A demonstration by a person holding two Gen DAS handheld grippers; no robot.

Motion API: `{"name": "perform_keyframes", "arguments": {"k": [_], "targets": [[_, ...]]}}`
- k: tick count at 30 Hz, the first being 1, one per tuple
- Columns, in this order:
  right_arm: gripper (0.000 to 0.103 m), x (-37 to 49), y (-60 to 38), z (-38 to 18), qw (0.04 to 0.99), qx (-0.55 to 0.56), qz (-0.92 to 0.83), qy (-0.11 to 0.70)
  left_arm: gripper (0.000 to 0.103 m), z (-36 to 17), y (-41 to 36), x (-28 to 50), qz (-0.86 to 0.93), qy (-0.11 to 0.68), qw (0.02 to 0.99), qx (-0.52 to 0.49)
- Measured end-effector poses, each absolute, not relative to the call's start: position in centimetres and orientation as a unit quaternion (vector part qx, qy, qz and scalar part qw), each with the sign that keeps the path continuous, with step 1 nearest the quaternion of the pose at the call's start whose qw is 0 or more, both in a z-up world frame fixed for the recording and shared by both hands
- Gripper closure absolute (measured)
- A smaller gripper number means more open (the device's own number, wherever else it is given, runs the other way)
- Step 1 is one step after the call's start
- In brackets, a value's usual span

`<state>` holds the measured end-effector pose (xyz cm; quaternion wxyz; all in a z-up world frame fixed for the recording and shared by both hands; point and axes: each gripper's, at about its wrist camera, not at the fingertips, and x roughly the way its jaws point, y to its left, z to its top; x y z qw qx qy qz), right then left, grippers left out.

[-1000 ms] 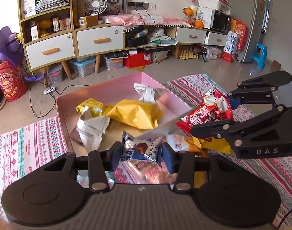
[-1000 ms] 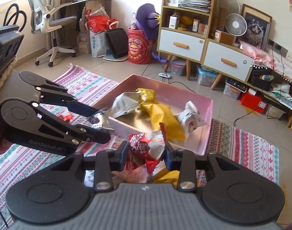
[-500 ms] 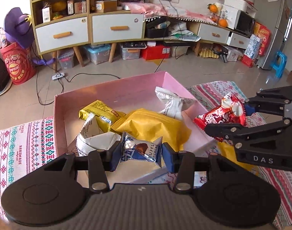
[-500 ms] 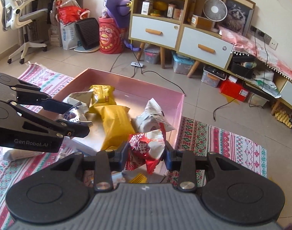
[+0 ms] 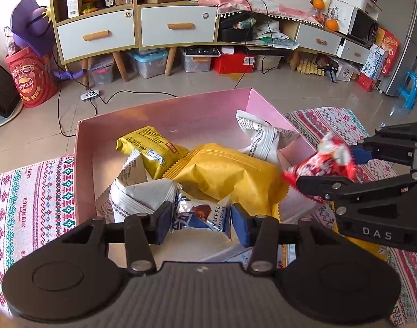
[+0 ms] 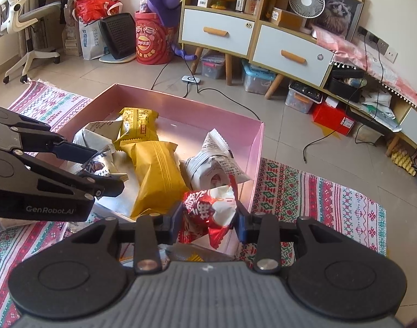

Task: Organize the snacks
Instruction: 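Lift both held snacks and carry them over the pink box, then open both tools to drop the snacks into the pink box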

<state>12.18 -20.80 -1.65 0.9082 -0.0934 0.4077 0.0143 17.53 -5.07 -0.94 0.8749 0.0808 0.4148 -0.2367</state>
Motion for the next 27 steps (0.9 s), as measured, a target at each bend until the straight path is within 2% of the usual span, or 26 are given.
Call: {"name": "perform_keyframes", "arguments": {"k": [4,11,15,27], "targets": [[0.061,11.9,-20.8,-1.2,0.911,-0.093,0.017,0.401,0.035,-0.8,-5.1,17.4,-0.235,0.414,0.876,0.079],[0.050,11.4,-21.1,-0.1,0.917,-0.091,0.012,0.389,0.023,-0.4,-4.8,17.1,-0.233,0.405,0.880,0.083],[0.041,10.9,-21.2,0.4,0.919,-0.087,0.011,0.383,0.018,0.0,-4.5,16.8,-0.234,0.402,0.881,0.082],[0.031,8.8,-20.6,1.7,0.922,-0.090,0.018,0.377,0.009,1.6,-2.8,14.5,-0.236,0.389,0.886,0.092]]}}
